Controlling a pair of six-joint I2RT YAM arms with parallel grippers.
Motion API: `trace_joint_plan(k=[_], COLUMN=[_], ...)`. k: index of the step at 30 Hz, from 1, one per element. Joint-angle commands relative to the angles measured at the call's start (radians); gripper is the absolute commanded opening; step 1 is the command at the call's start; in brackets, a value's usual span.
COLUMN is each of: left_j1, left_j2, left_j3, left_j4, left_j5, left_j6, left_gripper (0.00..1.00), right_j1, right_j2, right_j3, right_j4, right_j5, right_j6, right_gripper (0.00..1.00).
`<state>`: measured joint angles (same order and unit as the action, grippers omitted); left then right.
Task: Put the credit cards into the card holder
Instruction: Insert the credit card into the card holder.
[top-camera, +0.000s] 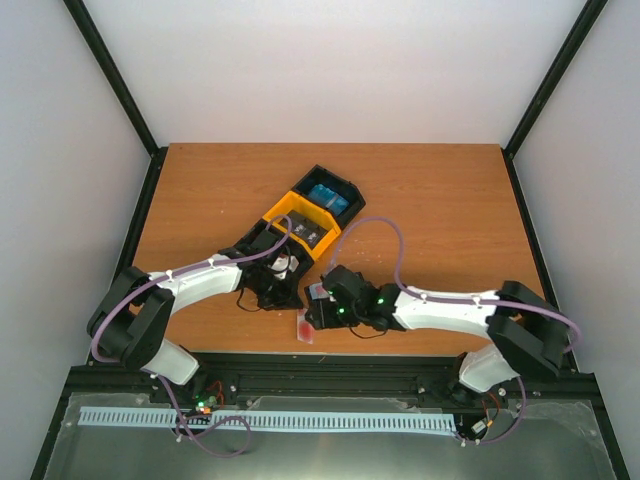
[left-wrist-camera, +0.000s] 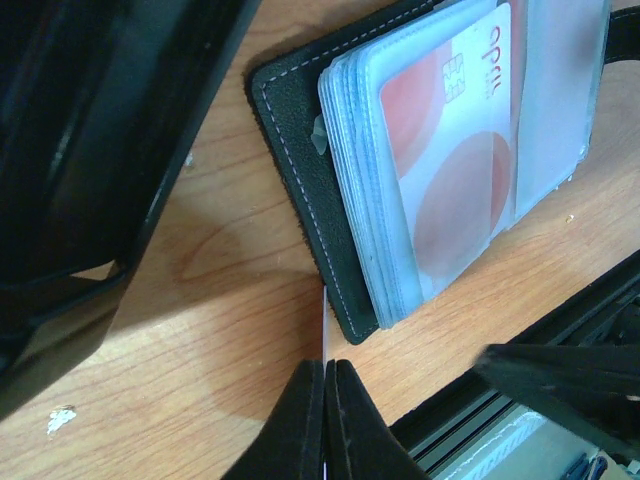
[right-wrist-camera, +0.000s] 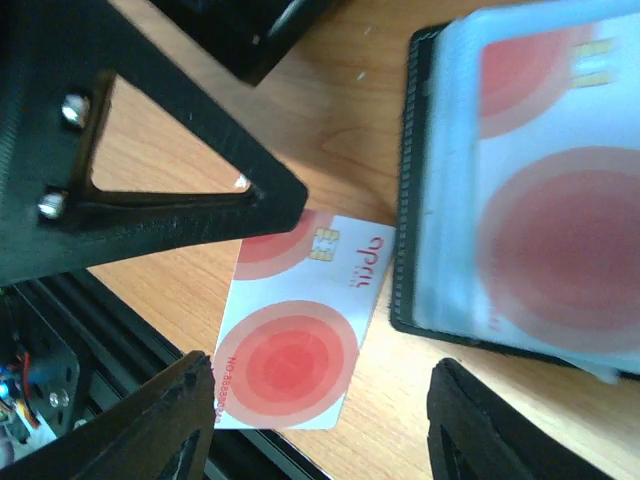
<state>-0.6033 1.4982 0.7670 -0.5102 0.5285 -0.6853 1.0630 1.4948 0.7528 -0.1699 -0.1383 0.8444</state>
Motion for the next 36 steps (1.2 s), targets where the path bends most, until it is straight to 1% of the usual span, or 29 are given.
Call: trace_joint_plan(k=[1,3,6,9,13,21,28,36], left_j1=[-0.01,-0.01,-0.01,-0.01,-0.01,-0.01,-0.01,-0.01], left_j2=[-0.012,-0.013,-0.007,-0.001,0.009,0.014,0.018,0.02], left_j3=[0.005,0.005,0.009,0.016,0.029,0.038,0.035,0.026], left_j4=[0.012,0.013,0.011,0.007,0.001,0.001,0.009,0.031], left_j5=[0.004,0.004,0.003,0.003,0.001,0.001,0.008,0.026], left_j6=[0.023,0.023,0.024,0.026,0.029,0.032,0.033,0.036], left_gripper=[0.01,0.01,0.0,0.01,0.01,0.01,0.0,0.01], right_j1=[-0.034,-0.065,-0.115,-0.125,-0.129,-0.13,-0.129,-0.129], right_j2=[-0.126,-0.149,-0.122,-0.071,0.001,0.078,0.09,0.099], right_j3=[-0.051,-0.056,-0.045,-0.016,0.024,0.049,0.041,0.043], right_j4=[-0.05,-0.117,-0.165,-0.174,-0.149,-0.087,-0.017,0.019], right_j5=[0.095,0.174,0.207,0.222,0.205,0.158,0.046,-0.033], right_j6=[0.036,0.072,0.082,0.047,0.007,-0.017,-0.047,-0.062], right_gripper=[0.59,0.63,0.64,0.64,0.64,0.63,0.6,0.59])
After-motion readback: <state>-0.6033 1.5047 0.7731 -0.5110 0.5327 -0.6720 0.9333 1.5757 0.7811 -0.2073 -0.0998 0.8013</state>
